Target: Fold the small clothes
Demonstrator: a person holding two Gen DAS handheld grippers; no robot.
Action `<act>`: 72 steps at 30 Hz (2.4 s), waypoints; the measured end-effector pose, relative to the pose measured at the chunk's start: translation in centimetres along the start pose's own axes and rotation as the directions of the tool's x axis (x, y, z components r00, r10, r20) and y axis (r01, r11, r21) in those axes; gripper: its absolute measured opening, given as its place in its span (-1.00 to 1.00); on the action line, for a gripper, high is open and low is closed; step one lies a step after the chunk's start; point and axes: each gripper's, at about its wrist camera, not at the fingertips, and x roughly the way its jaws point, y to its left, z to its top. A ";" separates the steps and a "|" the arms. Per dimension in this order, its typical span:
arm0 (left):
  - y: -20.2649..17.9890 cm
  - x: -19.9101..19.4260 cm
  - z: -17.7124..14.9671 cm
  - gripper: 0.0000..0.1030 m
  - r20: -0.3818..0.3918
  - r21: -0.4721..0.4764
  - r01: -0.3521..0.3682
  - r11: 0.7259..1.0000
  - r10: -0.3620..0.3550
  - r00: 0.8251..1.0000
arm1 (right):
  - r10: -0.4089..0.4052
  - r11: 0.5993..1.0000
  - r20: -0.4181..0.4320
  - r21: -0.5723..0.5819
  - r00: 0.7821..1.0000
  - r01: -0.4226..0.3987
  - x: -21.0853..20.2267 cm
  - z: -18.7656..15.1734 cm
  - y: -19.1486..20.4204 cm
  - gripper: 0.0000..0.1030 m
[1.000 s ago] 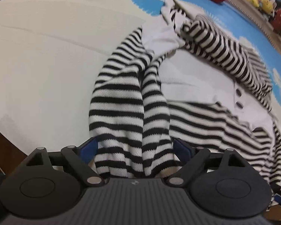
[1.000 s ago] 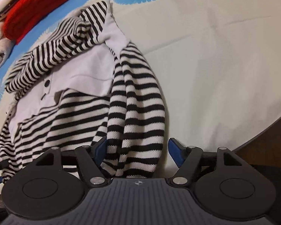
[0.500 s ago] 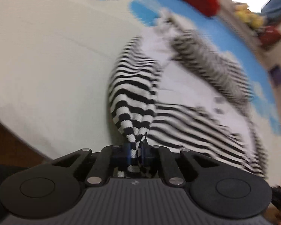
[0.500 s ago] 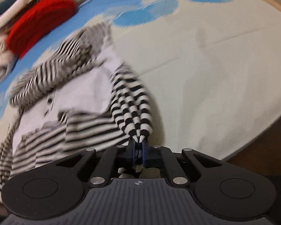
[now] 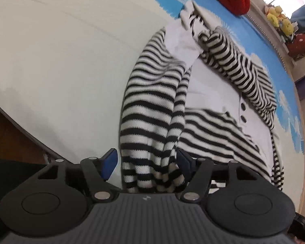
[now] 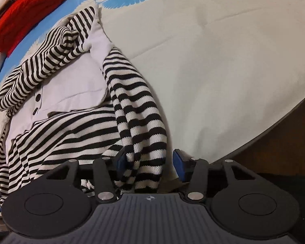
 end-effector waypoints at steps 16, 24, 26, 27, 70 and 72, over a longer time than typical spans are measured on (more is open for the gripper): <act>-1.1 -1.3 -1.0 -0.82 0.064 0.112 0.020 0.994 -0.027 0.998 | 0.088 0.995 0.067 -0.061 0.994 -0.084 -1.6 -0.1 0.8 -0.83; -2.2 -4.0 -1.0 -0.83 0.119 0.190 0.033 0.981 -0.056 0.991 | 0.157 0.987 0.147 -0.040 0.977 -0.153 -4.7 0.3 0.7 -0.85; -2.7 -5.9 -0.5 -0.83 0.145 0.213 0.066 0.975 -0.098 0.985 | 0.201 0.979 0.187 -0.063 0.962 -0.192 -6.9 0.8 0.7 -0.85; -2.9 -7.0 -0.2 -0.83 0.159 0.223 0.086 0.971 -0.124 0.979 | 0.223 0.975 0.205 -0.069 0.953 -0.213 -8.0 1.0 0.6 -0.86; -6.2 1.0 15.5 0.14 0.017 0.389 0.183 0.903 -0.206 0.978 | 0.183 0.871 0.175 -0.486 0.967 -0.077 -1.7 15.0 9.6 -0.09; -6.2 1.4 14.2 0.31 0.011 0.456 0.159 0.876 -0.184 0.983 | 0.163 0.824 0.193 -0.566 0.968 -0.026 -1.4 13.9 10.2 0.00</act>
